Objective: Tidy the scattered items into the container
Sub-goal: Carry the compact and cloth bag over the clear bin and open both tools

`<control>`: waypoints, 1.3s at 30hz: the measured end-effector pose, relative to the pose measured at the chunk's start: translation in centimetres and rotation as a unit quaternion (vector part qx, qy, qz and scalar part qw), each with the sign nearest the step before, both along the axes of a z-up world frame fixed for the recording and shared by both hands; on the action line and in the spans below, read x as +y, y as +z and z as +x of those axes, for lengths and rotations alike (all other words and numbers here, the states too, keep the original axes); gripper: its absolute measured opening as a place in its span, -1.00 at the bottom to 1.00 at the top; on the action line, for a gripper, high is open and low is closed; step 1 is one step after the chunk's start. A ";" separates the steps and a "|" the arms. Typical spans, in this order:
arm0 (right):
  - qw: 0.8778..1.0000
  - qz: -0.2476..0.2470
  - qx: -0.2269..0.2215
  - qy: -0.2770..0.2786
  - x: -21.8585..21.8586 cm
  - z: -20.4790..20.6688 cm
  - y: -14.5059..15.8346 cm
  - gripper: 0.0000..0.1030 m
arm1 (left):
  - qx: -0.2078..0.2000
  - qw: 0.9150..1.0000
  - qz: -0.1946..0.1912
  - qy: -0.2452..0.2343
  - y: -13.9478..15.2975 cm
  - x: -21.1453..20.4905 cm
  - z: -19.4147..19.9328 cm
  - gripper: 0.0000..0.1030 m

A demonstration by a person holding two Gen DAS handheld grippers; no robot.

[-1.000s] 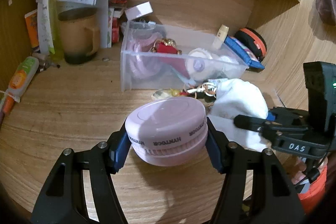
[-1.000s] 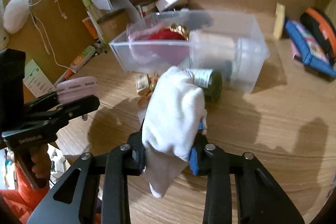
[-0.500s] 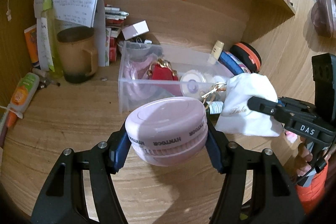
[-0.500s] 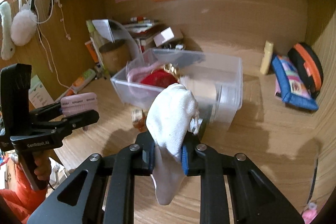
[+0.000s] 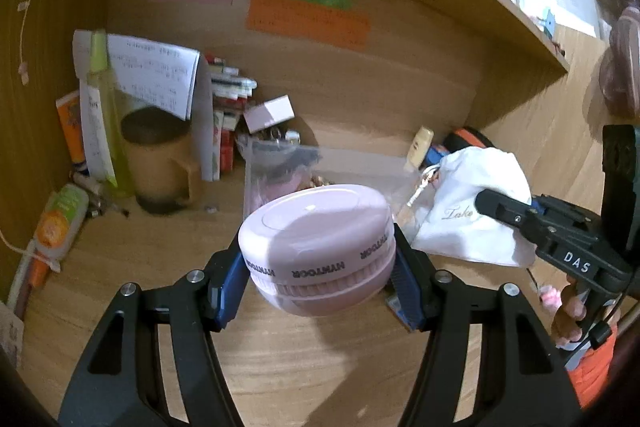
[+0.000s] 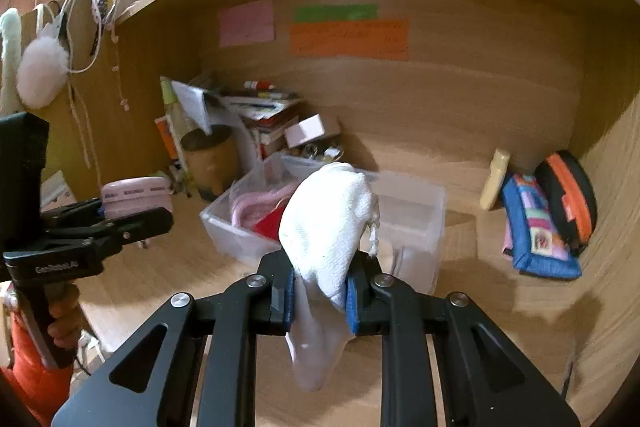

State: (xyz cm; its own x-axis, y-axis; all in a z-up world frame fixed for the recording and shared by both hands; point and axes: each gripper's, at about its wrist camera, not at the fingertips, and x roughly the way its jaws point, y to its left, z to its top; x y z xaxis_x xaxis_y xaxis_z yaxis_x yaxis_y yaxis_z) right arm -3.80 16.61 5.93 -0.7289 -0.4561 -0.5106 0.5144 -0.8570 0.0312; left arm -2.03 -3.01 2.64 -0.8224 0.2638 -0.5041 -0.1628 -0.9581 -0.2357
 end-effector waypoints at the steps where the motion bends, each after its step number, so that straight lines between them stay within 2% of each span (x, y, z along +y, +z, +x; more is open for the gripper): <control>1: 1.000 0.001 0.005 -0.002 0.0 -0.1 0.2 -0.67 | 0.002 1.000 -0.001 0.000 0.2 0.0 -0.2 0.23; 9: 1.000 -0.014 0.014 -0.012 -0.3 -2.3 1.4 -0.67 | 0.011 1.000 -0.016 0.000 1.7 0.4 -3.0 0.23; 17: 1.000 -0.017 0.000 -0.023 -1.1 -5.2 0.8 -0.67 | -0.002 1.000 -0.018 -0.014 1.7 0.9 -5.5 0.23; 24: 0.999 -0.013 -0.025 -0.030 -1.7 -8.0 -0.4 -0.67 | -0.025 0.999 -0.025 -0.019 0.3 1.7 -8.1 0.23; 31: 0.999 0.028 -0.034 -0.023 -3.1 -10.2 -2.3 -0.67 | -0.056 0.998 -0.021 -0.022 -1.7 2.0 -11.1 0.23; 35: 0.998 0.014 -0.052 -0.026 -3.6 -11.5 -3.5 -0.67 | -0.066 0.997 -0.020 -0.020 -2.8 2.1 -12.1 0.23; 39: 0.998 0.016 -0.046 -0.033 -4.4 -11.9 -4.1 -0.67 | -0.076 0.997 -0.015 -0.018 -4.0 1.7 -12.7 0.23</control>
State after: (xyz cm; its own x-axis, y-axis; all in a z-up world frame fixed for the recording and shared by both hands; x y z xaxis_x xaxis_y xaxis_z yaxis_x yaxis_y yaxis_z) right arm -15.72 12.25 1.85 -0.7057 -0.3911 -0.5908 0.4530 -0.8902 0.0483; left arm -14.73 -1.33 -1.34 -0.7257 0.2742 -0.6310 -0.1613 -0.9594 -0.2314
